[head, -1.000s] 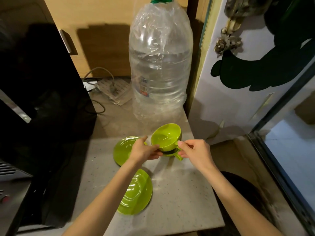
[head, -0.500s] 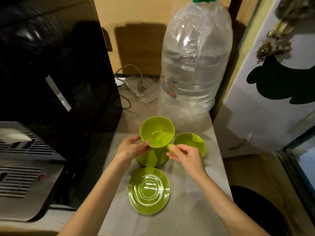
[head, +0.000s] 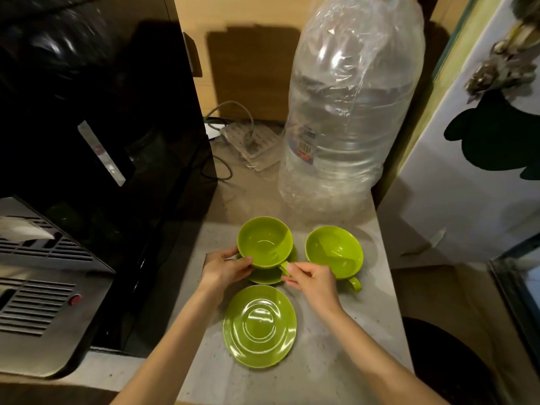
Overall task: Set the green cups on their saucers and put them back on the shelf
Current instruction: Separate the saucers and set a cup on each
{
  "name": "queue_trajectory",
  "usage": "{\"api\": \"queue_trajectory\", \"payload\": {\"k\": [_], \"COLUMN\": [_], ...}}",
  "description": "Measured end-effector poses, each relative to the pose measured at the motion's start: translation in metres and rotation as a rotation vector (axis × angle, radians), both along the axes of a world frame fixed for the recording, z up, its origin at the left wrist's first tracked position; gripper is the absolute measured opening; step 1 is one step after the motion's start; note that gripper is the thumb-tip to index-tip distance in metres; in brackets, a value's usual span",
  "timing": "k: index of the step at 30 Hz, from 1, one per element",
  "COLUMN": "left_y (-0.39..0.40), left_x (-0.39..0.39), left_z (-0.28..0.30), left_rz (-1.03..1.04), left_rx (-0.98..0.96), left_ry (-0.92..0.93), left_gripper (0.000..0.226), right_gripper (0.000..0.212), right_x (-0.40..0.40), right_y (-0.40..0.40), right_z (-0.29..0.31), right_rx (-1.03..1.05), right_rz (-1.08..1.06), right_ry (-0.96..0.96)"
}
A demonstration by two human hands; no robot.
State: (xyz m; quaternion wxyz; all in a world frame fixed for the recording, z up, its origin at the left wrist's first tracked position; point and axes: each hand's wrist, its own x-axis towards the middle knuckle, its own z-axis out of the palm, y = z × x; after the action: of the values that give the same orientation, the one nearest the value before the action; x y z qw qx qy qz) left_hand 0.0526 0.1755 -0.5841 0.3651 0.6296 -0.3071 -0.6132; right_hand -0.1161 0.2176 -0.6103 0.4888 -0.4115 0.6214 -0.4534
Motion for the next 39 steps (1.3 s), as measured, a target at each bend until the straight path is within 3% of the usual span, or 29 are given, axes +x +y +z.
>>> {"api": "queue_trajectory", "payload": {"k": [12,16,18,21,25,27,30,35,39], "left_y": [0.008,0.007,0.003,-0.006,-0.012,-0.013,-0.020,-0.057,-0.082], "left_x": [0.000,0.005,0.008,0.005,-0.018,-0.036,-0.067,-0.107,-0.127], "left_z": [-0.004,-0.003,0.003,0.022,0.037,0.039,0.044,0.036,0.031], "left_rz": [-0.061,-0.139,-0.167,-0.236,-0.323,-0.386,-0.579,-0.854,-1.083], "left_rx": [-0.041,-0.018,-0.021,-0.186,-0.345,-0.403,-0.518,-0.469,-0.380], "left_ry": [-0.062,-0.130,-0.225,-0.501,-0.445,-0.365,-0.397,-0.547,-0.700], "left_gripper": [0.049,0.058,0.062,0.044,0.027,0.028,0.036,0.047,0.035], "right_gripper": [0.021,0.024,0.030,0.038,0.037,0.034,0.024,0.027,0.036], "right_x": [0.000,-0.003,-0.007,-0.026,-0.067,-0.087,-0.105,-0.109,-0.103], "right_y": [0.008,0.009,0.008,0.006,0.008,0.011,0.017,0.026,0.030], "right_z": [0.000,0.006,0.013,0.039,0.063,0.065,0.052,0.029,0.018], "right_rx": [0.018,0.055,0.143,0.253,0.160,0.120,0.160,0.403,0.479], "right_rz": [-0.026,0.011,0.035,0.022,-0.049,-0.172,-0.326,-0.341,-0.330], "right_ry": [0.045,0.100,0.026,-0.126,-0.133,-0.123,-0.117,-0.309,-0.626]}}
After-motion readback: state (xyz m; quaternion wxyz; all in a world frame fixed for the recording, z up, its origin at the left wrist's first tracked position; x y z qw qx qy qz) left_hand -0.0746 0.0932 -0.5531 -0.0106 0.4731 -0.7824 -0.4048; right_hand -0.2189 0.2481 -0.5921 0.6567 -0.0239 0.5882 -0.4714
